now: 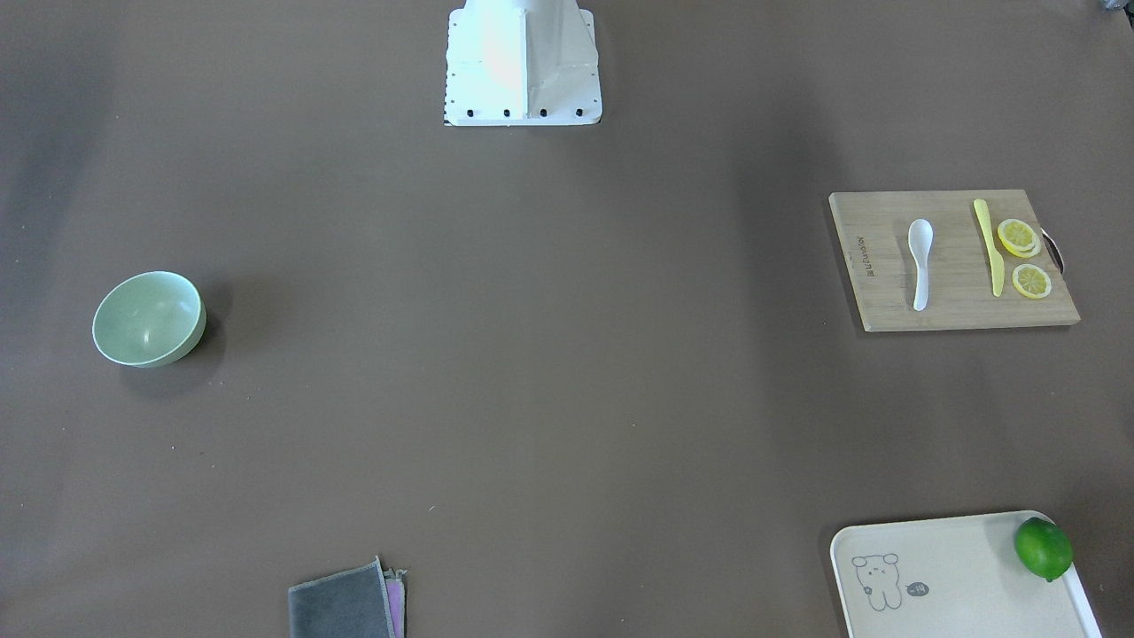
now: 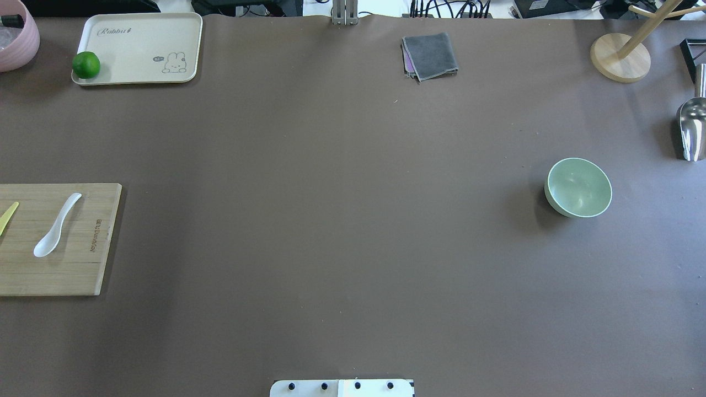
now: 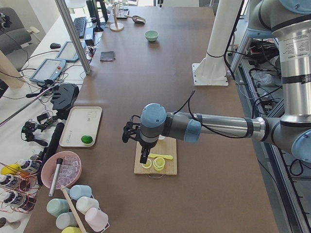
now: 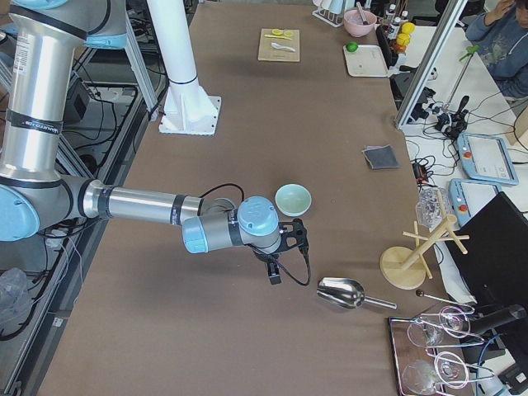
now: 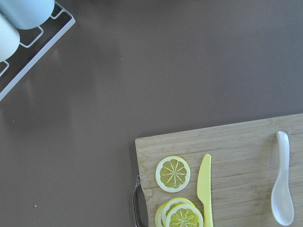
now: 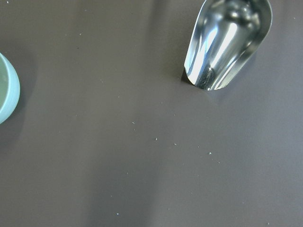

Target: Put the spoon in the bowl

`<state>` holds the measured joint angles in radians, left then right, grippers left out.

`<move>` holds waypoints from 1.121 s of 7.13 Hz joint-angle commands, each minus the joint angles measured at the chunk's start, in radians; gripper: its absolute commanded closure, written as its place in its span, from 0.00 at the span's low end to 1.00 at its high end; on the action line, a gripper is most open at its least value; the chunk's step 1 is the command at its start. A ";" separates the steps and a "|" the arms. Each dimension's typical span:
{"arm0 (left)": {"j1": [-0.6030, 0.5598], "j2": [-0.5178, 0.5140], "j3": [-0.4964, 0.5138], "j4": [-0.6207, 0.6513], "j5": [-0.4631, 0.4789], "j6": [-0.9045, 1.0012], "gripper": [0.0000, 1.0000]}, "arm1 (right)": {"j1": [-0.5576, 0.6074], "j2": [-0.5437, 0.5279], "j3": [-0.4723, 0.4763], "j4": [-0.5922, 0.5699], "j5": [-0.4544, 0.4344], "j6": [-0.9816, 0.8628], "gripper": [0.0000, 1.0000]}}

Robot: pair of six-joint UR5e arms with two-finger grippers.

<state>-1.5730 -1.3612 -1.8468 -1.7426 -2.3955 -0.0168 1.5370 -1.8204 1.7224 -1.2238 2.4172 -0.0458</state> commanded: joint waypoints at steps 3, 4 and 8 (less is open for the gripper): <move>0.005 0.011 0.004 -0.095 -0.048 -0.002 0.02 | 0.000 -0.032 0.009 0.084 0.006 0.033 0.00; 0.011 0.011 0.003 -0.095 -0.063 0.001 0.02 | 0.000 -0.049 0.009 0.148 0.007 0.044 0.00; 0.181 -0.062 0.006 -0.118 -0.060 -0.130 0.02 | -0.138 -0.005 0.008 0.223 0.003 0.291 0.08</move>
<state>-1.4705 -1.3905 -1.8442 -1.8442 -2.4595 -0.0806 1.4570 -1.8420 1.7293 -1.0304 2.4246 0.1754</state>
